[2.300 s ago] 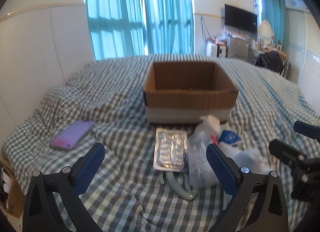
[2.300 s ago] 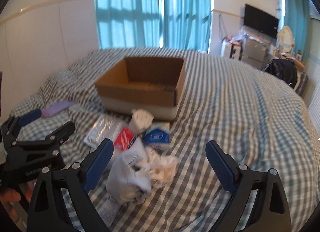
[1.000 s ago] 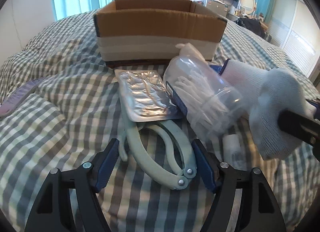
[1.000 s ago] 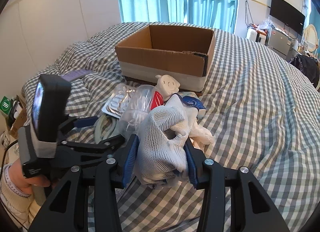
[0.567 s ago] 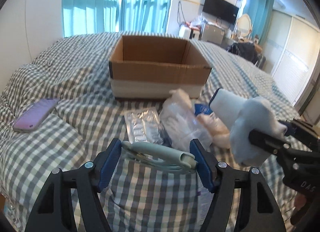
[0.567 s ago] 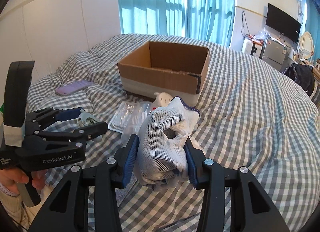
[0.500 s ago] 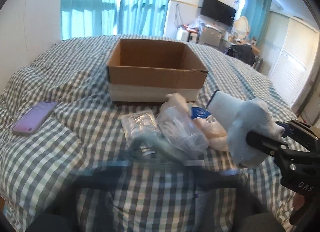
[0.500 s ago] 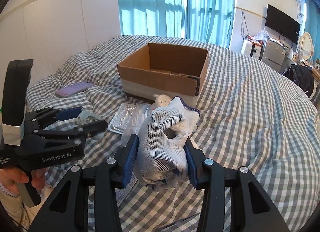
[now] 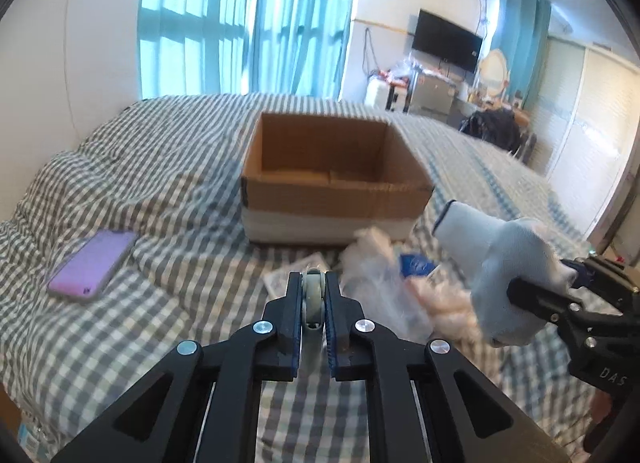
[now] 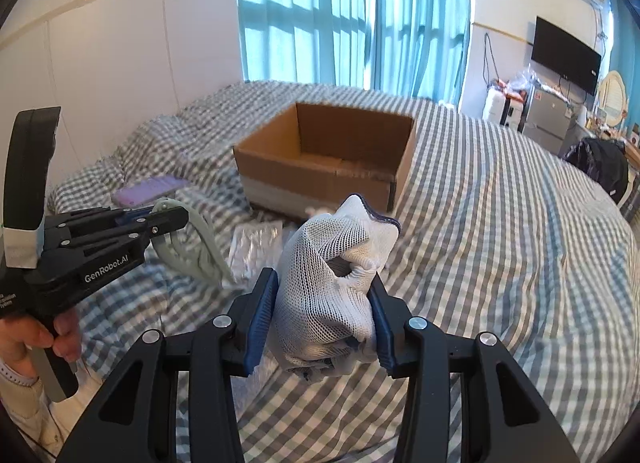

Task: Organize objects
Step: 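Carry the glove and green clip into the cardboard box and open both tools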

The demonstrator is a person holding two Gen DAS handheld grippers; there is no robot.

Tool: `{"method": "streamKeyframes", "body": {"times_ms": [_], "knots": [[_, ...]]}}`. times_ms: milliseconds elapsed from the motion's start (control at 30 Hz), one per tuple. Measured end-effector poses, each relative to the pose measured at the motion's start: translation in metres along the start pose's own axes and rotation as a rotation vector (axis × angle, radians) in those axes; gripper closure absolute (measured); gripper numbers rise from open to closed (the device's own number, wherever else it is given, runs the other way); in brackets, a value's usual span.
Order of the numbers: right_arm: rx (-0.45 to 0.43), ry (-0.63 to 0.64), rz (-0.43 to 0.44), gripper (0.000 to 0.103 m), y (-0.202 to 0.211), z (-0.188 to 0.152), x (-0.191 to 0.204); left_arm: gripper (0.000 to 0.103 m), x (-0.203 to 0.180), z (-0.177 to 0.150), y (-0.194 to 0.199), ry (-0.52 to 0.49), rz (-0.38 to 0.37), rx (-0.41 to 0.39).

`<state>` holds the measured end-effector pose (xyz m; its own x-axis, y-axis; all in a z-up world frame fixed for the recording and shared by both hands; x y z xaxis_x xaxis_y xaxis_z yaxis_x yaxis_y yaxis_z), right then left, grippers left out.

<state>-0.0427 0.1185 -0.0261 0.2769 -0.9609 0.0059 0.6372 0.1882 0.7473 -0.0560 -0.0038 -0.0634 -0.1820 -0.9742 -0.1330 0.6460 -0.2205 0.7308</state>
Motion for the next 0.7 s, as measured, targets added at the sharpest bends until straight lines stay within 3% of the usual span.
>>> {"method": "streamKeyframes", "body": {"times_ms": [367, 700], "knots": [[-0.128, 0.052, -0.01, 0.059, 0.019, 0.075, 0.002, 0.094, -0.02, 0.082, 0.027, -0.073, 0.0, -0.149], [-0.205, 0.065, -0.038, 0.06, 0.001, 0.158, -0.003, 0.094, -0.031, 0.156, 0.024, -0.096, -0.018, -0.243]]}}
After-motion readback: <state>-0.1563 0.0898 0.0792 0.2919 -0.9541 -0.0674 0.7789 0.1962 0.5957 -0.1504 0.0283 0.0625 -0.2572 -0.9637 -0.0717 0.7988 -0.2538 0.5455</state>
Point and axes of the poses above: each gripper's, at about its wrist camera, not at the fingertips, and y roughly against the way its jaws point, x to its left, z to its top, the point moved 5 cm from there along -y, roughly the way its jaws point, and after that the axes turned 8 degrees about x, right-handed, at the moved point
